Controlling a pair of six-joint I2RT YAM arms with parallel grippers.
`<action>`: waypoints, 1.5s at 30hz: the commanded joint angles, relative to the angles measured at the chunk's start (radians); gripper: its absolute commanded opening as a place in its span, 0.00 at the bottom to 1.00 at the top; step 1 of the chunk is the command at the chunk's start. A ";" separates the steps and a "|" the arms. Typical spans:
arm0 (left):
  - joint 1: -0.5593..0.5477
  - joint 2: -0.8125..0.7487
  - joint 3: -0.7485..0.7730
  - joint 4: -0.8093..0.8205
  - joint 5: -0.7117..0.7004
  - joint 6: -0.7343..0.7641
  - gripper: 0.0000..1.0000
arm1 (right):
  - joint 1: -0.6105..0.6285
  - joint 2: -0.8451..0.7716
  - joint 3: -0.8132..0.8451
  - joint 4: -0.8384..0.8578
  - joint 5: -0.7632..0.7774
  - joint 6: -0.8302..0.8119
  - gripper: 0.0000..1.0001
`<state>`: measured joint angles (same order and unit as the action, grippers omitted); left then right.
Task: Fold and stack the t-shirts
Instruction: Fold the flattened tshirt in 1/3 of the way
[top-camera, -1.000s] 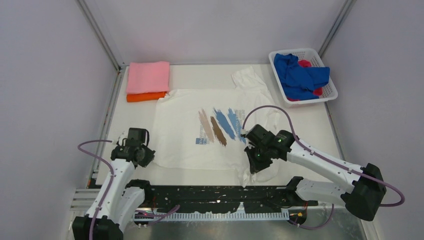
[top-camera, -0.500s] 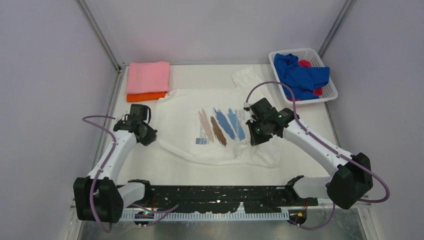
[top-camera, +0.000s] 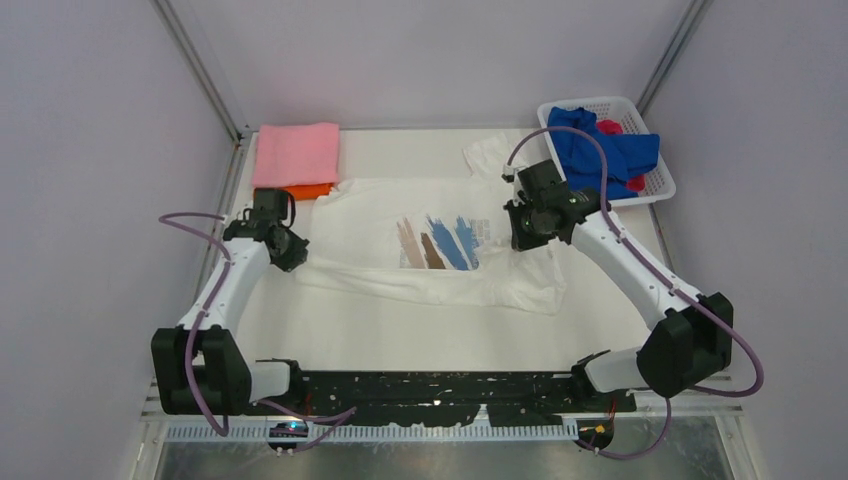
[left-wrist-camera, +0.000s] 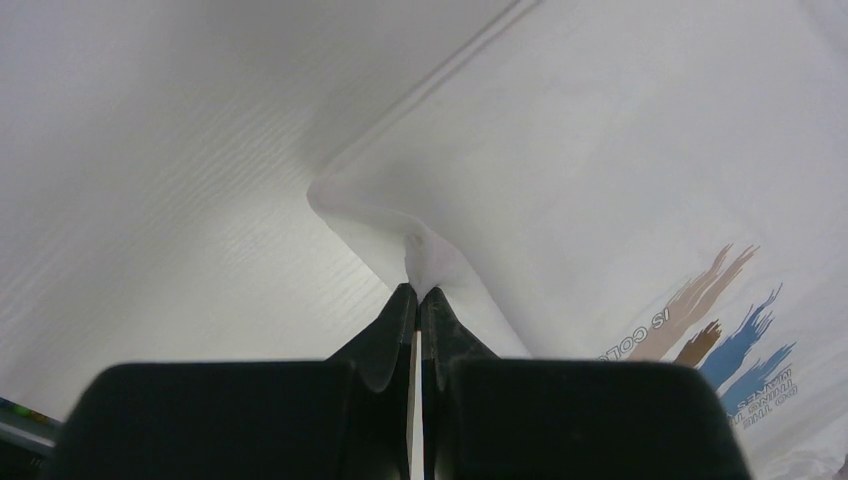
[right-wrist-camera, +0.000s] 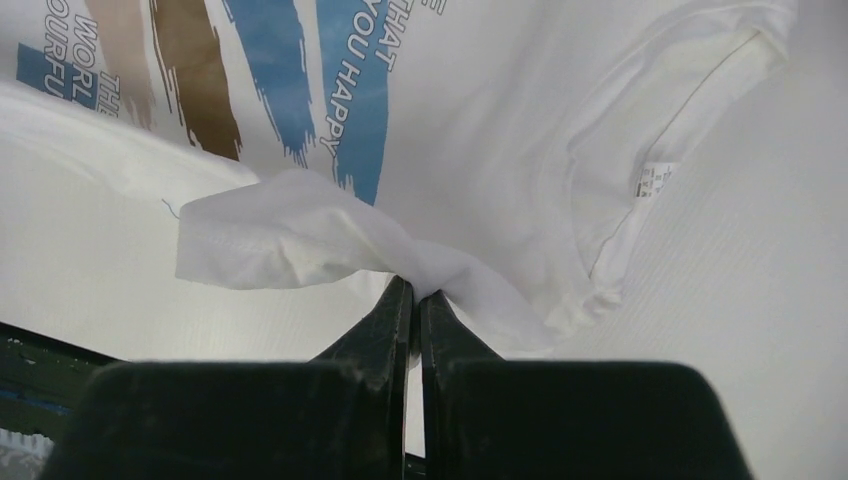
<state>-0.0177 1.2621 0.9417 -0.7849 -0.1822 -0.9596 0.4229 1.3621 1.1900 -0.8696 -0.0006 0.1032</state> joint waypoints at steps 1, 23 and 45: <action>0.013 0.024 0.048 0.052 -0.019 0.024 0.00 | -0.034 0.037 0.086 0.067 0.014 -0.061 0.05; 0.059 0.293 0.255 0.091 0.056 0.101 1.00 | -0.181 0.627 0.607 0.101 0.085 -0.189 0.93; -0.035 0.380 0.097 0.243 0.293 0.152 1.00 | -0.057 0.452 0.074 0.421 -0.162 0.040 0.95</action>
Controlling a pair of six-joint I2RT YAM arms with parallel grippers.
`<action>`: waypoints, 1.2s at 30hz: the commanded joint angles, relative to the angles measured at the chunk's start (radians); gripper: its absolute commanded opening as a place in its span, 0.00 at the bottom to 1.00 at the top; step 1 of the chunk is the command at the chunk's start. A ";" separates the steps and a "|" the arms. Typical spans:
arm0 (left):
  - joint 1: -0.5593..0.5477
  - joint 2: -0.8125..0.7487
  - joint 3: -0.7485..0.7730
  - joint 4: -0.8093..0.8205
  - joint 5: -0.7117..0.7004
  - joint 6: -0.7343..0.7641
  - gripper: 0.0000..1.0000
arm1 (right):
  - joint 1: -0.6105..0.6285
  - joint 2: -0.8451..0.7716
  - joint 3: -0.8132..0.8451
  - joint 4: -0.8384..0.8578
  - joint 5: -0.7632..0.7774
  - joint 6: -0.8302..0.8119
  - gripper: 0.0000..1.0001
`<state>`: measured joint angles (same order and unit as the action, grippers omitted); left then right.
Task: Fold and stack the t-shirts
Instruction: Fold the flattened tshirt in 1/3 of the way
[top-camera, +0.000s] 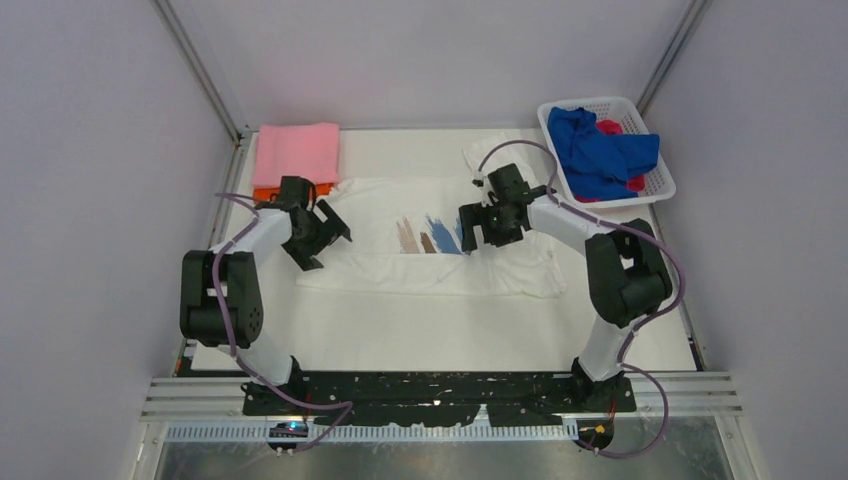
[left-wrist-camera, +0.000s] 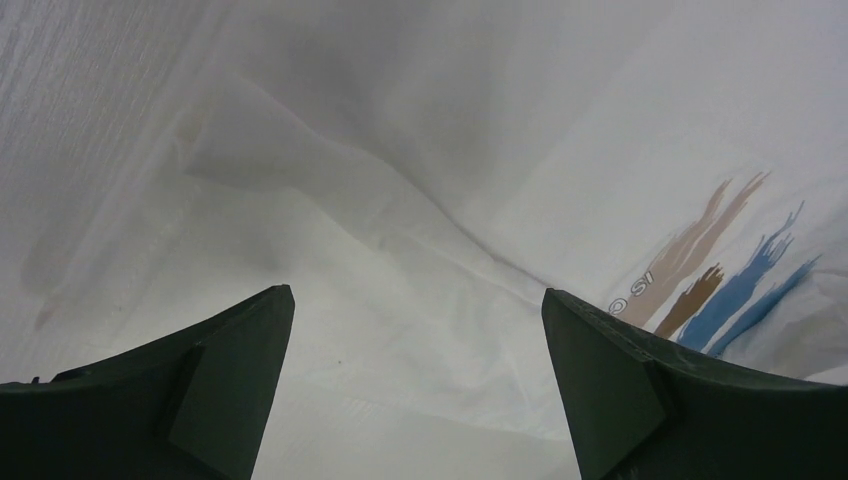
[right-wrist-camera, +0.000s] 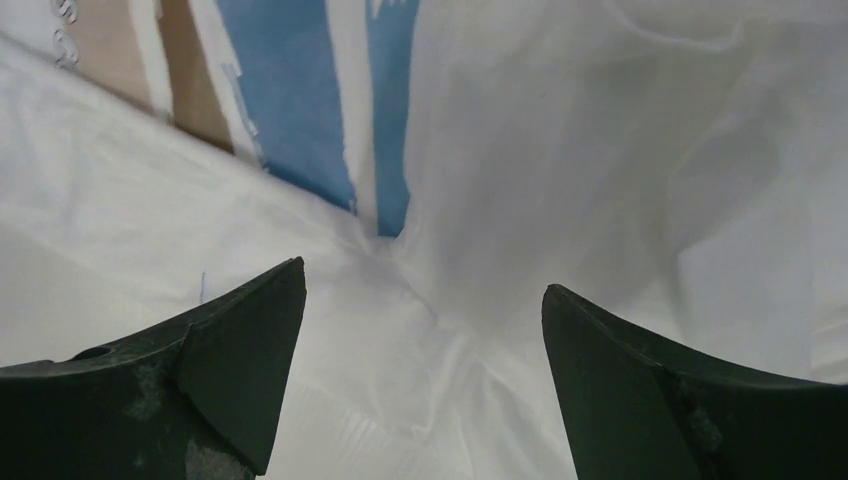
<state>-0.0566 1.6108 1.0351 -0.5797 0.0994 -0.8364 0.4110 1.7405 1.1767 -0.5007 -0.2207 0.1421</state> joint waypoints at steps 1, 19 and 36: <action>0.005 0.036 0.003 0.037 0.011 0.030 1.00 | -0.069 0.109 0.116 0.052 0.063 0.000 0.95; 0.005 -0.053 0.037 -0.060 -0.048 0.075 1.00 | -0.158 0.001 0.170 -0.022 0.192 -0.016 0.95; -0.052 0.039 -0.043 0.083 -0.013 0.031 1.00 | 0.010 -0.158 -0.273 0.119 0.211 0.176 0.95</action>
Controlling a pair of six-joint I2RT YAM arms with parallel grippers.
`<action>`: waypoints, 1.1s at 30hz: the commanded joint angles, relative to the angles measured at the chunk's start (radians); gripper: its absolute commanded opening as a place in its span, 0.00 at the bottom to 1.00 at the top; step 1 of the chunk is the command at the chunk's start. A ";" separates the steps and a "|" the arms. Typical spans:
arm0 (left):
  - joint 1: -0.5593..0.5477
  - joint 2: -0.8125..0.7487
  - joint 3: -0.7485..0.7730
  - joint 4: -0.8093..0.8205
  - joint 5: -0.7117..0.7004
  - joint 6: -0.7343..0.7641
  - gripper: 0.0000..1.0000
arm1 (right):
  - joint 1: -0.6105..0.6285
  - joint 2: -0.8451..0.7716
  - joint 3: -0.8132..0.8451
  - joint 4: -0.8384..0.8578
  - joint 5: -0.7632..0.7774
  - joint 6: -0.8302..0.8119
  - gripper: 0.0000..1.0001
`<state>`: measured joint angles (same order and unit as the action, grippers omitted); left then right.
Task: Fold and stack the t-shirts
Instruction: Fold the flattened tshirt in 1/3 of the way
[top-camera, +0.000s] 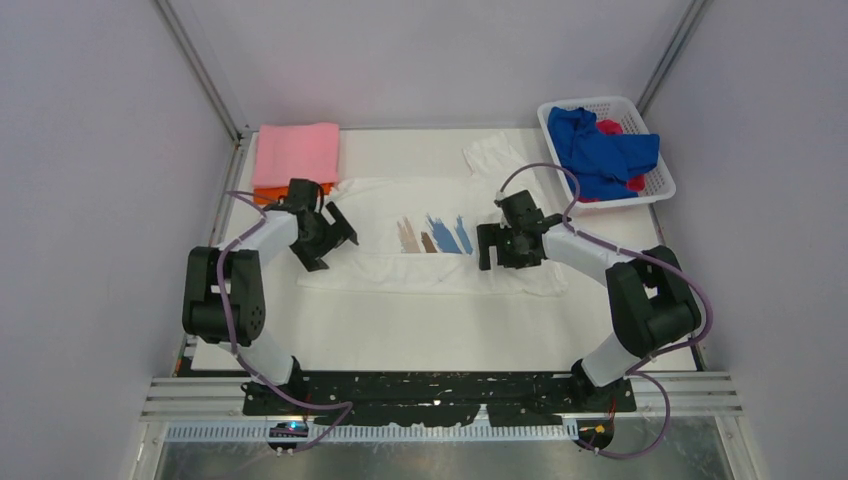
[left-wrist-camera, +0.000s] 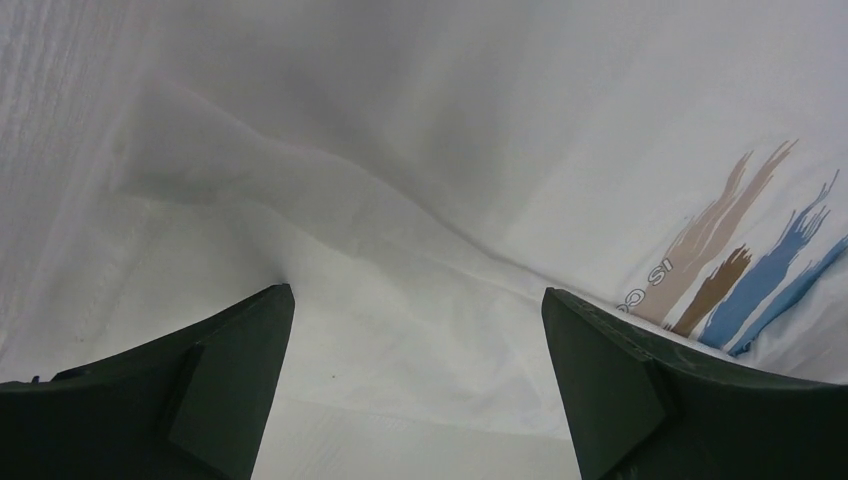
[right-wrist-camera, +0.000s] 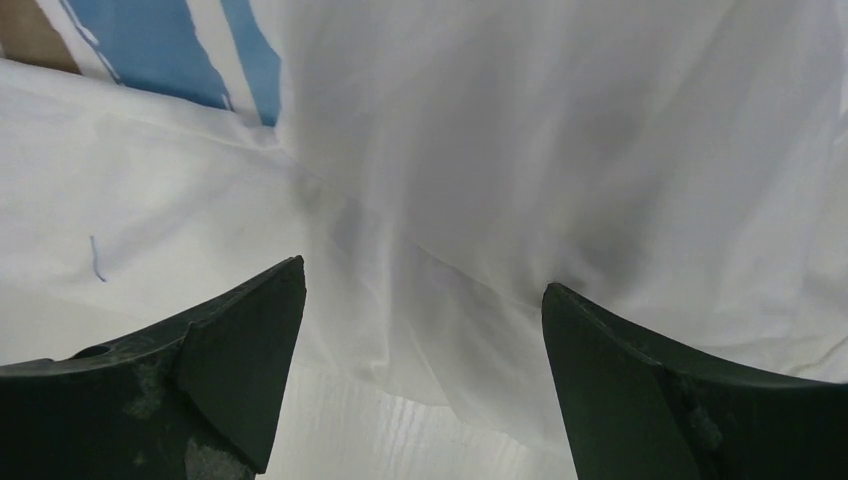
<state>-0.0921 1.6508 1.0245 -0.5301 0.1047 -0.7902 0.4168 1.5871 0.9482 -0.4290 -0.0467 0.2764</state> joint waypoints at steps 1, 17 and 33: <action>-0.018 -0.001 -0.048 0.034 -0.017 -0.016 1.00 | 0.005 -0.008 -0.070 0.044 0.041 0.053 0.95; -0.114 -0.257 -0.370 0.004 -0.039 -0.096 0.99 | 0.016 -0.216 -0.287 -0.188 0.074 0.158 0.95; -0.194 -0.549 -0.583 -0.164 -0.079 -0.164 0.99 | 0.072 -0.326 -0.352 -0.348 0.067 0.202 0.95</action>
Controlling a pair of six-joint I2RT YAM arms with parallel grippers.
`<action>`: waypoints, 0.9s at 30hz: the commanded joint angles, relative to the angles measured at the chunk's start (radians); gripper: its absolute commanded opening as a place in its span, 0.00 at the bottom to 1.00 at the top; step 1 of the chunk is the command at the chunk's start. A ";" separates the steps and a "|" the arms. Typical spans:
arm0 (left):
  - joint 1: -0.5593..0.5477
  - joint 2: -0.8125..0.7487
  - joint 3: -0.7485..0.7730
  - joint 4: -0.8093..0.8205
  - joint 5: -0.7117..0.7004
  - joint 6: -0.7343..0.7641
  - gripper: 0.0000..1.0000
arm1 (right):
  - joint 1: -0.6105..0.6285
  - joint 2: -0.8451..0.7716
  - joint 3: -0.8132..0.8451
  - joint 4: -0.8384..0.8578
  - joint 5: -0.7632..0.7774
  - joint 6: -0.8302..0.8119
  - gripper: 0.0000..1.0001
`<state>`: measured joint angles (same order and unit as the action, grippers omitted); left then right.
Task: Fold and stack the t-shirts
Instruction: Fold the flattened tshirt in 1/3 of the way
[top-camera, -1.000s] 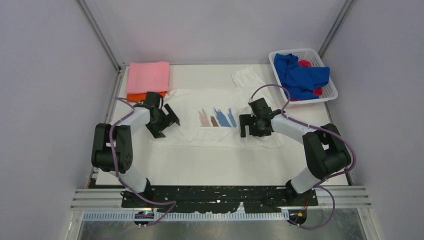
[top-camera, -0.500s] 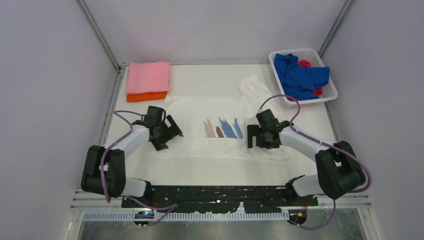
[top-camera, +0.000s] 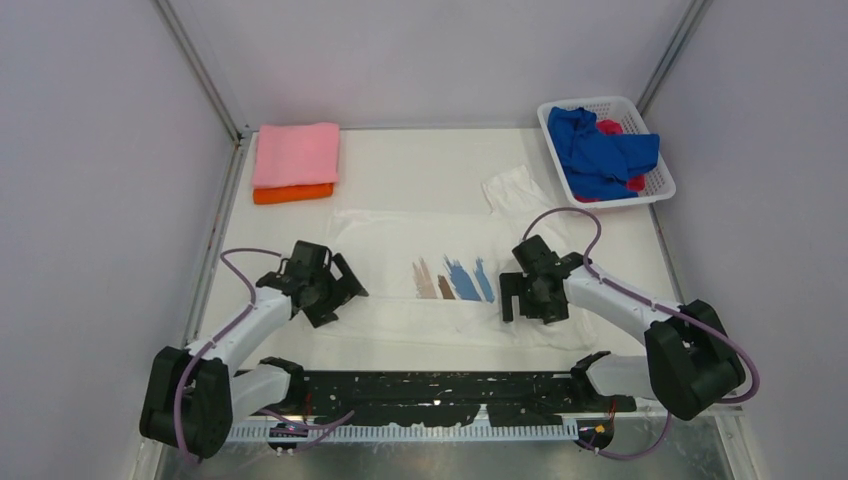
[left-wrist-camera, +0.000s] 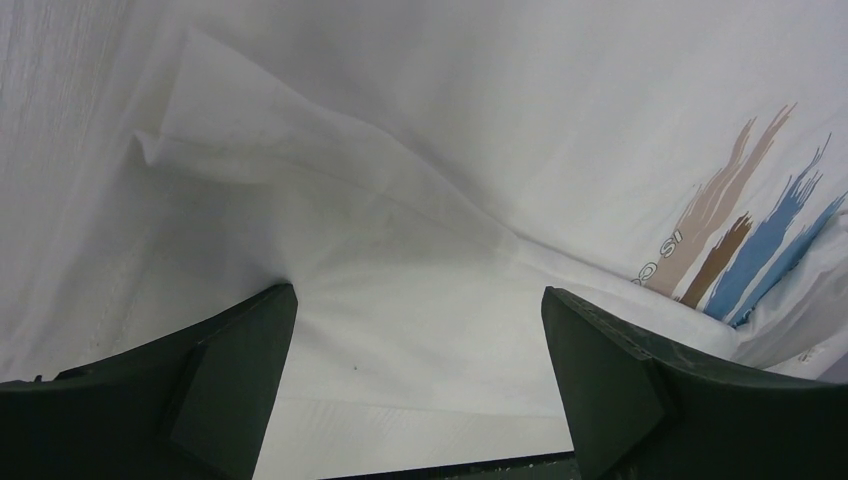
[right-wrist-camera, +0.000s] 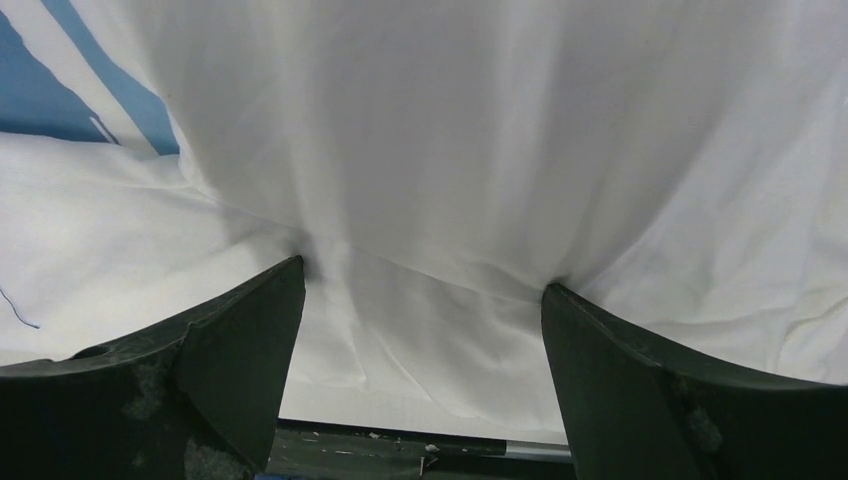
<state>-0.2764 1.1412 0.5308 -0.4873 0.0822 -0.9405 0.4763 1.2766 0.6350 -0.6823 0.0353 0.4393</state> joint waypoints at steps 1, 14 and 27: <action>-0.012 -0.055 -0.096 -0.219 -0.059 -0.015 0.99 | 0.015 -0.019 -0.040 -0.100 -0.019 0.040 0.96; -0.091 -0.204 -0.126 -0.327 -0.015 -0.084 0.99 | 0.032 -0.063 -0.026 -0.148 0.014 0.074 0.96; -0.101 -0.235 -0.051 -0.314 -0.046 -0.078 0.99 | 0.032 -0.089 -0.028 -0.182 0.056 0.129 0.95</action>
<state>-0.3729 0.9009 0.4427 -0.7414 0.0860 -1.0286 0.5049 1.2205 0.6109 -0.8188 0.0395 0.5148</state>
